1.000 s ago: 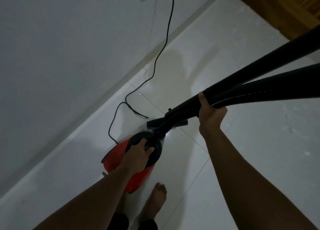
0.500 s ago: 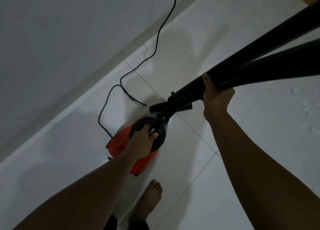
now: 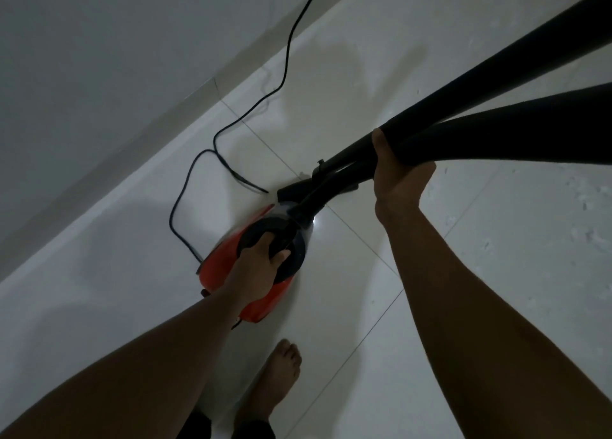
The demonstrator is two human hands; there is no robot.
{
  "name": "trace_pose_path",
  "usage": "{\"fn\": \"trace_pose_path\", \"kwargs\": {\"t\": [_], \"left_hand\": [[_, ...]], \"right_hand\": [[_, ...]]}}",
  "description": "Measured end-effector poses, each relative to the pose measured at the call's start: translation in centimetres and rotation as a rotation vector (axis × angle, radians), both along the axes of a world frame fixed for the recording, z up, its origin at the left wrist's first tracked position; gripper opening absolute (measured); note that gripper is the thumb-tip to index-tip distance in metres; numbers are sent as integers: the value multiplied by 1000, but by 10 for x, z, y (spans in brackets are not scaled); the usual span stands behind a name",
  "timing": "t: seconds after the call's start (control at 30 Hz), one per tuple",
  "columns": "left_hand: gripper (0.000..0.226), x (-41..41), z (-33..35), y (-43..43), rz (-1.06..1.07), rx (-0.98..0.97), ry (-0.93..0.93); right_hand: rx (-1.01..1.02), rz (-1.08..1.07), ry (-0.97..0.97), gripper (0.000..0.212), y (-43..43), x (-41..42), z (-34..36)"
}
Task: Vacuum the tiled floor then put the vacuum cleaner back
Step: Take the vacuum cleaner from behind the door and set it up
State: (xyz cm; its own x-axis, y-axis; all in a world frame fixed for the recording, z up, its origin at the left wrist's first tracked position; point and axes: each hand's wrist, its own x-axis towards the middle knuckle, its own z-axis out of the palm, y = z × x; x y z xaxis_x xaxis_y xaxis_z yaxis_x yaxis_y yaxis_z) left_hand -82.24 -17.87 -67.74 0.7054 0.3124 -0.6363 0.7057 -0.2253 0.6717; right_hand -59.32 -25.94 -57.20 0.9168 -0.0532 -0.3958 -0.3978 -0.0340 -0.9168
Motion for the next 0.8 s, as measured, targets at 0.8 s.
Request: {"fn": "trace_pose_path", "kwargs": {"t": [0.8], "left_hand": [[106, -62, -65, 68, -1072, 813, -328]], "right_hand": [[-83, -9, -42, 51, -13, -6, -17]]}}
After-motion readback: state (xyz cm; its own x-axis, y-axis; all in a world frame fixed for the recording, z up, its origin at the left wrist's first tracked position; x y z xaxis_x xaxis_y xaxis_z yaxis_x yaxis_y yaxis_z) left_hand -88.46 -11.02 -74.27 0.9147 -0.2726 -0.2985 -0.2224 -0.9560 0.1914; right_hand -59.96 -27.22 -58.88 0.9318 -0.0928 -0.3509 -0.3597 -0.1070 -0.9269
